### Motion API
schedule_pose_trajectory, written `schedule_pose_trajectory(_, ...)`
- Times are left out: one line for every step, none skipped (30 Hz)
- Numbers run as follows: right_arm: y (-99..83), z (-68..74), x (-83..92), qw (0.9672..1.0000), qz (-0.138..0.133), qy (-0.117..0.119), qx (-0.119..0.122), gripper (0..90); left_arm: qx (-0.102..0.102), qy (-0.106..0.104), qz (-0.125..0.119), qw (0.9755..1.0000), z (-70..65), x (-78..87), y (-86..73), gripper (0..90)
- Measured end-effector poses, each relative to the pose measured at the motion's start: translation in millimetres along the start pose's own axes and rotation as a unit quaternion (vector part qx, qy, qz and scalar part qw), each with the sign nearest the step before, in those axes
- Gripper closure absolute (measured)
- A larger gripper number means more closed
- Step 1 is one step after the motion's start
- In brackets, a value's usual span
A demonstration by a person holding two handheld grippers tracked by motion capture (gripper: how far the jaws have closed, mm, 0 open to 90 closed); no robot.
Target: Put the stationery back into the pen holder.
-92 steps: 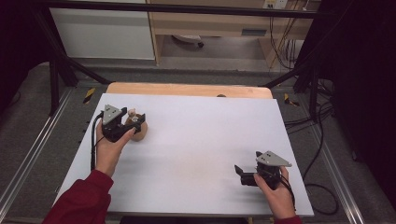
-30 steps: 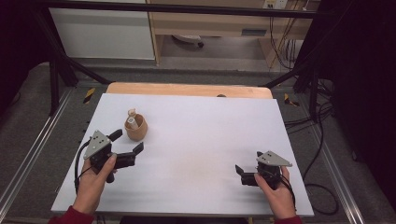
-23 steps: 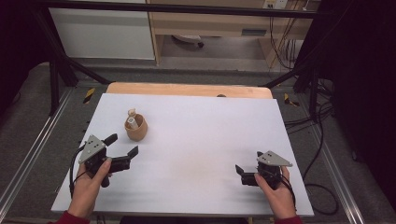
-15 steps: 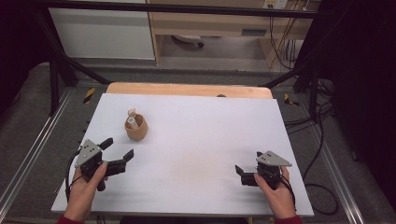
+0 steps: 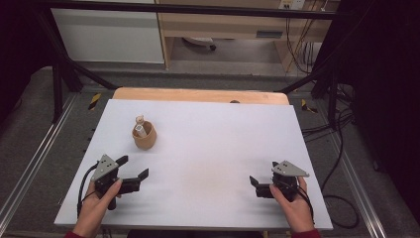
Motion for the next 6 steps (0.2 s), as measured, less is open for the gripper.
schedule_pose_trajectory(-0.5,-0.1,-0.3,1.0000,0.001,-0.001,0.001,2.5,0.002,-0.002,0.003,1.0000,-0.7,-0.7,-1.5,6.4)
schedule_pose_trajectory(-1.1,-0.2,-0.6,1.0000,0.003,0.000,0.002,2.5,0.001,-0.002,0.005,1.0000,-0.1,-0.9,-2.5,6.4)
schedule_pose_trajectory(-1.7,-0.4,-1.2,1.0000,0.003,0.000,0.003,2.5,0.002,-0.001,0.007,1.0000,0.6,-1.2,-3.6,6.4)
schedule_pose_trajectory(-2.9,-0.7,-1.7,1.0000,0.005,0.000,0.003,2.5,0.007,0.000,0.007,1.0000,1.3,-1.5,-4.1,6.5)
schedule_pose_trajectory(-4.5,-1.4,-2.1,1.0000,0.009,-0.002,0.002,2.5,0.011,0.003,0.005,0.9999,2.5,-1.5,-3.6,6.7)
schedule_pose_trajectory(-6.7,-3.1,-3.0,0.9999,0.013,-0.004,0.004,2.5,0.014,0.006,0.002,0.9999,4.0,-0.8,-2.5,6.8)
Point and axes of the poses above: each handheld gripper's, and its own axes: x roughly backward along the jaws, y roughly out of its top, z roughly to its left, the point moved 9 cm from there along -x, roughly forward along the jaws, and after that the axes turned 14 degrees about -z, right-handed, at the moved point
